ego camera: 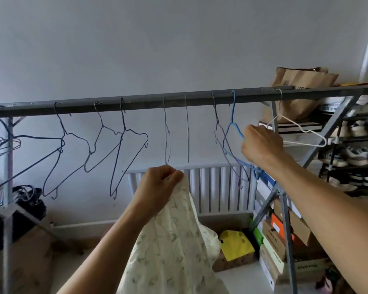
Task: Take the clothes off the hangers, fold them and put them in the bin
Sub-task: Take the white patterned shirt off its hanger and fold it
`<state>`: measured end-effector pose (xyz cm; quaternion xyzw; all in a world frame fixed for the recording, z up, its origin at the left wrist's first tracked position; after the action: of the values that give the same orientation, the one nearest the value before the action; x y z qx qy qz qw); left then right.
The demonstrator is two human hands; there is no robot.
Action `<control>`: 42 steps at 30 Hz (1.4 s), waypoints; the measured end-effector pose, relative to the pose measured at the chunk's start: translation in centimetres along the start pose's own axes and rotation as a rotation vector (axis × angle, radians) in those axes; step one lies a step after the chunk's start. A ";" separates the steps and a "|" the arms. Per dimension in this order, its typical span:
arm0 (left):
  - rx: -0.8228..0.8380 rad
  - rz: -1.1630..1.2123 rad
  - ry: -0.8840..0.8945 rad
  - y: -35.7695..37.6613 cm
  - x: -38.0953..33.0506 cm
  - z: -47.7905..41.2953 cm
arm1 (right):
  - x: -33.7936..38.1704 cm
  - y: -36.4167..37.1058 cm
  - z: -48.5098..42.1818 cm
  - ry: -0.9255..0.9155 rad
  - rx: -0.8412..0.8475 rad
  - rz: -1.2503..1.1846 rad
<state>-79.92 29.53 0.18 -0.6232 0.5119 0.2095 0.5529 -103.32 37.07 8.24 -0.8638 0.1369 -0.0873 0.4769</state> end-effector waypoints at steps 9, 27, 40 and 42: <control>0.116 -0.074 0.101 -2.7 -0.8 0.6 | 6.6 3.2 3.9 -0.235 -0.137 -0.049; 0.038 -0.099 0.056 -15.8 3.9 4.6 | 15.2 16.1 8.4 -0.432 0.454 -0.552; -0.113 -0.124 0.007 -21.8 7.6 7.8 | 16.7 9.4 8.0 -0.510 0.701 -1.323; -0.119 -0.109 0.012 -21.7 7.3 8.0 | 16.5 9.3 8.0 -0.526 0.807 -1.333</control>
<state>-55.75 30.82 2.02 -0.6832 0.4669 0.2053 0.5226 -86.90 33.45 -3.54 -0.5180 -0.5629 -0.1894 0.6156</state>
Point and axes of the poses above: each hand's wrist, its own z-axis away from the middle knuckle, its own y-axis out of the palm, x = y × z, the point moved 8 cm from there along -z, towards the middle knuckle, and after that the axes turned 10 degrees about -y, right-handed, at the moved point
